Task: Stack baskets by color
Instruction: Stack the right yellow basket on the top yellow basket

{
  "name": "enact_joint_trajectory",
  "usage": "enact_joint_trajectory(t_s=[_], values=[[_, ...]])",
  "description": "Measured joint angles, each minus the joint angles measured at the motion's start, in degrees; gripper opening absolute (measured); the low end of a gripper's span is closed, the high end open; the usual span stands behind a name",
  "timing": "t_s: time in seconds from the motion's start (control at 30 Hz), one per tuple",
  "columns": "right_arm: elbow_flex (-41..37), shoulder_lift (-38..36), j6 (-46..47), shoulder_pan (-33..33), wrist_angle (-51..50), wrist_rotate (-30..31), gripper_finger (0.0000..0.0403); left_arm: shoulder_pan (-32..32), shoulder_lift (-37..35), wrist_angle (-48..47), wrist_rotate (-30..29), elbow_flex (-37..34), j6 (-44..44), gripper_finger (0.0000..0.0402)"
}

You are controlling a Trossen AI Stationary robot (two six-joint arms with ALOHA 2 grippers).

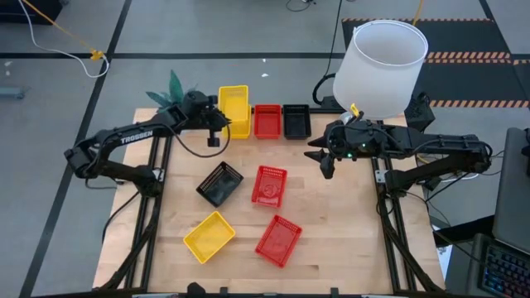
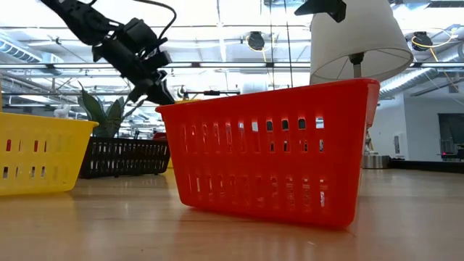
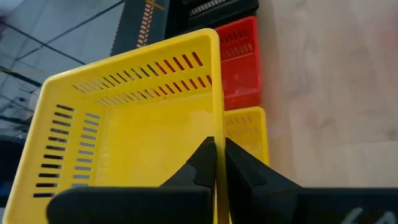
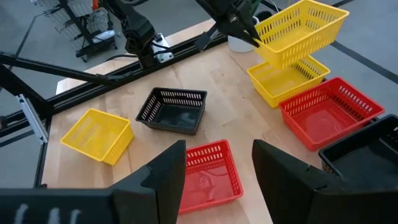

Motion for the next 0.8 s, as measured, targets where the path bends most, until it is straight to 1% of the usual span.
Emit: enact_joint_trajectory(t_s=[0.17,0.23,0.37,0.47,0.57,0.7,0.8], values=[[0.0,0.0,0.0,0.0,0.0,0.0,0.0180,0.5,1.5,2.3,0.8,-1.3,0.0,0.0006],[0.0,0.0,0.1,0.0,0.0,0.0,0.0180,0.7,2.8,2.3,1.6,-1.4,0.7,0.0008],[0.0,0.0,0.2,0.0,0.0,0.0,0.0180,0.7,6.2,5.6,2.0,-1.3,1.7,0.0019],[0.0,0.0,0.5,0.0,0.0,0.1,0.0180,0.8,7.8,7.1,2.1,-1.3,1.5,0.0013],[0.0,0.0,1.7,0.0,0.0,0.1,0.0180,0.8,8.5,6.8,2.1,-1.3,0.9,0.0007],[0.0,0.0,2.0,0.0,0.0,0.1,0.0180,0.6,8.6,6.6,2.1,-1.3,0.5,0.0017],[0.0,0.0,1.9,0.0,0.0,0.2,0.0180,0.5,8.6,5.9,2.1,-1.3,0.6,0.0016]])
